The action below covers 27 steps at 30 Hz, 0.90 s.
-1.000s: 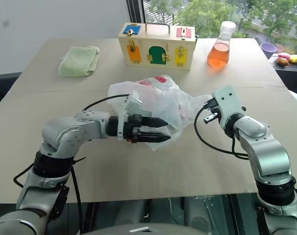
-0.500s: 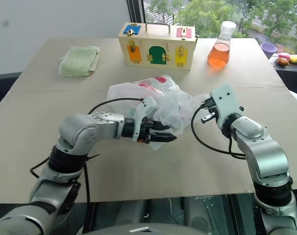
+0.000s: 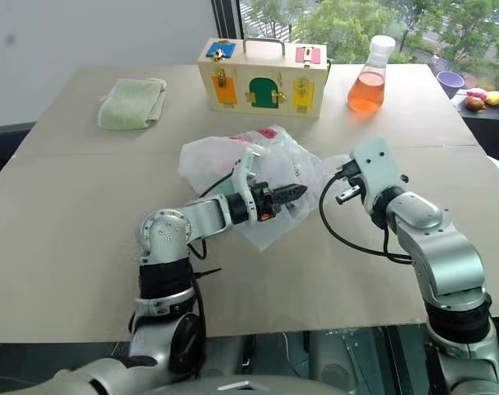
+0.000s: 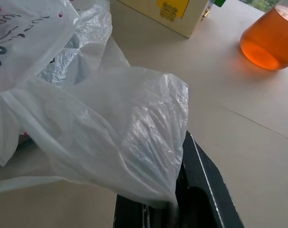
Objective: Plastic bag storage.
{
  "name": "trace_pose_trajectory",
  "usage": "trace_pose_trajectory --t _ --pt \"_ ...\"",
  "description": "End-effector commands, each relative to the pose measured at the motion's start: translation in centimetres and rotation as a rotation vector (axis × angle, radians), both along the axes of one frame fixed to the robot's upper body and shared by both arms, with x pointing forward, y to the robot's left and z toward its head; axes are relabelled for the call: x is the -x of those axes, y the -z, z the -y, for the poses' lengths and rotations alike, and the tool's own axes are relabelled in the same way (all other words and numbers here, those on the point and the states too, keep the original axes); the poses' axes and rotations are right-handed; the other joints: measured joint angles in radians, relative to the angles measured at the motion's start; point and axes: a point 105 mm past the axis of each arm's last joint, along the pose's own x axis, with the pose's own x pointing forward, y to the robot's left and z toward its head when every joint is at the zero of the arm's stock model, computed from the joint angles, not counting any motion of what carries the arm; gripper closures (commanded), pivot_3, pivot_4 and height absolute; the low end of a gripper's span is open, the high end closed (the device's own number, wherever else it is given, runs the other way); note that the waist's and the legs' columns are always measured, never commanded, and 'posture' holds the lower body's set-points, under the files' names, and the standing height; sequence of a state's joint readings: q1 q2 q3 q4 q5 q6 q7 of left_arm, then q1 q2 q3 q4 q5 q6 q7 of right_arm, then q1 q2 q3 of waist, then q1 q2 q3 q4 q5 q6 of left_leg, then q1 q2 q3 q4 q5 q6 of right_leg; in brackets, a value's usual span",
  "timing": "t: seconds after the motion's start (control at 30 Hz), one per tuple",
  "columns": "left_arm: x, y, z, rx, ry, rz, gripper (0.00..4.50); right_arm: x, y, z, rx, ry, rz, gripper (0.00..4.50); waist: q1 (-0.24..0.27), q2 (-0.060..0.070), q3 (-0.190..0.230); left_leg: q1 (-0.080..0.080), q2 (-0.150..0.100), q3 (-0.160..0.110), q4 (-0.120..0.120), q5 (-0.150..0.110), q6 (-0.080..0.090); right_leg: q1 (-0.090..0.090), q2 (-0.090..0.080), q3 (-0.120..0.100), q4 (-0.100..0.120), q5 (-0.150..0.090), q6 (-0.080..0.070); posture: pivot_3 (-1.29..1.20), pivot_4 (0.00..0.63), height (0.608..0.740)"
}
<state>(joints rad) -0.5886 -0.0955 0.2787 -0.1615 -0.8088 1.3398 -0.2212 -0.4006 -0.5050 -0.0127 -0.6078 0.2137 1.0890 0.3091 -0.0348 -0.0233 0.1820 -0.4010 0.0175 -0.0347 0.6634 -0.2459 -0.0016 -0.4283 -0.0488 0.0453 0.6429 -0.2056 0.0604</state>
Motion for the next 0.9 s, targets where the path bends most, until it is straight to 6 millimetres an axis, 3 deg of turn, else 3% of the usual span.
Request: trace_pose_trajectory --t 0.03,0.17,0.23,0.37,0.6,0.8,0.9 --pt "0.5 -2.5 -1.2 0.164 -0.004 0.038 4.49 -0.1 -1.5 0.1 0.000 -0.012 0.057 4.50 -0.001 0.000 0.000 0.000 0.000 0.000 0.000 0.000 0.000 0.000 0.000 0.000 0.000 0.000 0.000 0.00 0.150 0.740" --pt "1.3 -5.4 -3.6 0.372 0.009 0.092 4.49 -0.6 -2.2 0.4 -0.030 -0.015 0.073 4.50 -0.002 0.000 0.000 0.000 0.000 0.000 0.000 0.000 0.000 0.000 0.000 0.000 0.000 0.000 0.000 0.00 0.150 0.740" --pt "1.6 -8.0 -5.9 0.494 0.009 0.161 4.49 -1.2 -3.5 0.7 -0.082 -0.017 0.104 4.50 -0.001 0.000 0.000 0.000 0.000 0.000 0.001 0.000 0.000 0.000 0.000 0.000 0.000 0.000 0.000 0.00 0.150 0.740" --pt "1.6 -13.9 -11.0 0.577 -0.027 0.329 4.49 -3.1 -9.0 0.8 -0.270 -0.059 0.240 4.50 -0.005 -0.001 0.001 0.001 0.001 -0.001 0.002 0.000 0.000 0.000 0.001 0.000 0.002 0.000 0.000 0.00 0.150 0.740" --pt "0.0 -22.5 -15.4 0.574 -0.108 0.526 4.49 -6.0 -19.6 1.1 -0.409 -0.105 0.460 4.50 0.006 -0.001 0.002 0.001 0.000 -0.002 0.003 0.000 0.000 0.003 0.000 -0.002 0.000 0.000 0.000 0.00 0.150 0.740" --pt "-2.8 -26.9 -16.7 0.554 -0.194 0.649 4.49 -7.0 -26.5 1.8 -0.404 -0.097 0.619 4.50 0.020 -0.001 0.003 -0.002 -0.002 -0.001 -0.006 0.000 -0.001 -0.002 -0.002 -0.003 -0.004 0.000 0.000 0.00 0.150 0.740" --pt "-3.5 -28.8 -17.3 0.544 -0.217 0.710 4.49 -6.4 -29.0 2.4 -0.362 -0.098 0.689 4.50 0.017 -0.001 0.003 -0.015 -0.003 -0.001 -0.008 0.003 -0.005 -0.015 -0.002 -0.003 -0.003 0.000 0.000 0.00 0.150 0.740"
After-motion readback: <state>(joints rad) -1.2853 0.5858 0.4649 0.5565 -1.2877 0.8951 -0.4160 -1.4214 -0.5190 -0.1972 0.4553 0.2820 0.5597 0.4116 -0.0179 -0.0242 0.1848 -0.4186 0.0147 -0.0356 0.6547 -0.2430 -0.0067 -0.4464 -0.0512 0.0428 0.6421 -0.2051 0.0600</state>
